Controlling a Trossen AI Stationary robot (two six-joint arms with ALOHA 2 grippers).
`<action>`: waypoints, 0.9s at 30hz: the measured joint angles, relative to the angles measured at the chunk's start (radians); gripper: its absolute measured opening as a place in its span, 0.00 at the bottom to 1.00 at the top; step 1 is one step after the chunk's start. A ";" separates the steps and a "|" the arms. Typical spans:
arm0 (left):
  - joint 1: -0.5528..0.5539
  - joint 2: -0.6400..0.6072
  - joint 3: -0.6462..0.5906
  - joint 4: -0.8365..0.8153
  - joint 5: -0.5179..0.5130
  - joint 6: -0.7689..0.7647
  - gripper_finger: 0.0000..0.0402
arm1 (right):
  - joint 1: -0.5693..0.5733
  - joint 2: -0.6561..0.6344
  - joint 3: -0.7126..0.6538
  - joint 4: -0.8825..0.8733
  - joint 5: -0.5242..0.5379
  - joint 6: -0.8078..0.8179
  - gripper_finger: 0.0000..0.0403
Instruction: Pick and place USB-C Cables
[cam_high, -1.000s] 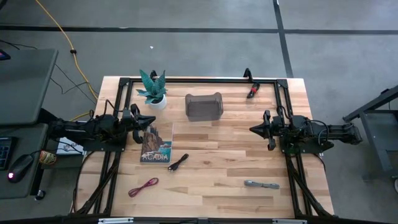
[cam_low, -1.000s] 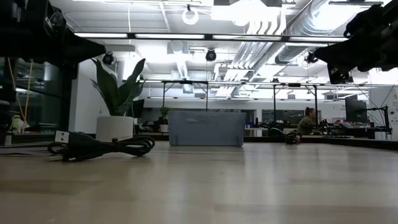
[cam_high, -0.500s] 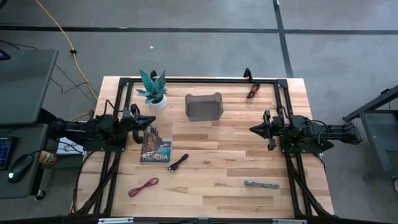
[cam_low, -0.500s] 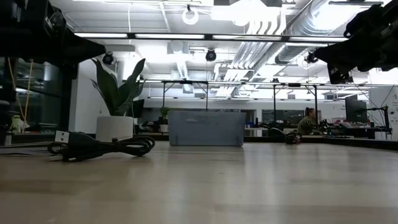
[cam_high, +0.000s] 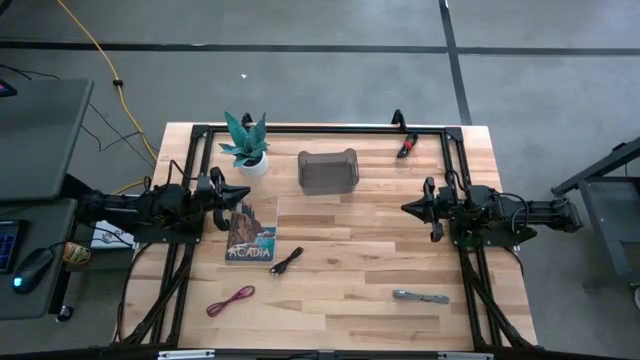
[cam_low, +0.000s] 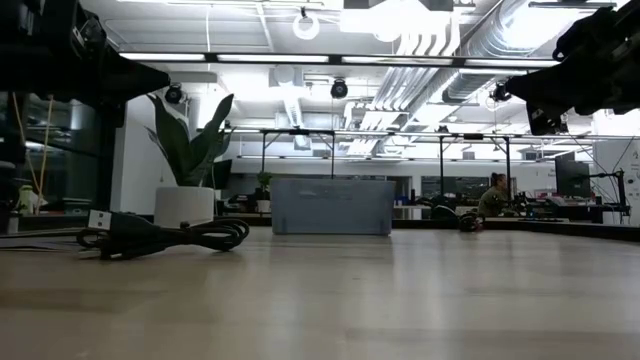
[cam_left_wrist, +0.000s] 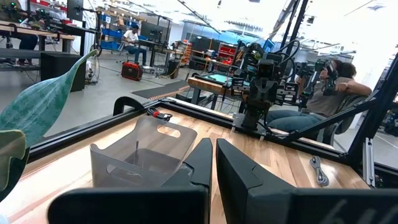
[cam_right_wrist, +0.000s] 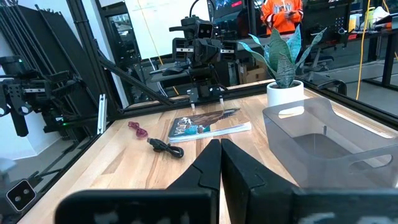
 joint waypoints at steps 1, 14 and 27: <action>0.000 0.000 0.000 0.000 0.000 0.000 0.01 | 0.000 0.000 0.000 0.000 0.000 0.000 0.00; 0.000 0.000 0.000 0.000 0.000 0.000 0.01 | 0.000 0.000 -0.001 0.080 0.006 -0.013 0.00; 0.000 0.000 0.000 0.000 0.000 0.000 0.01 | -0.003 0.192 0.120 0.336 0.550 -0.039 0.14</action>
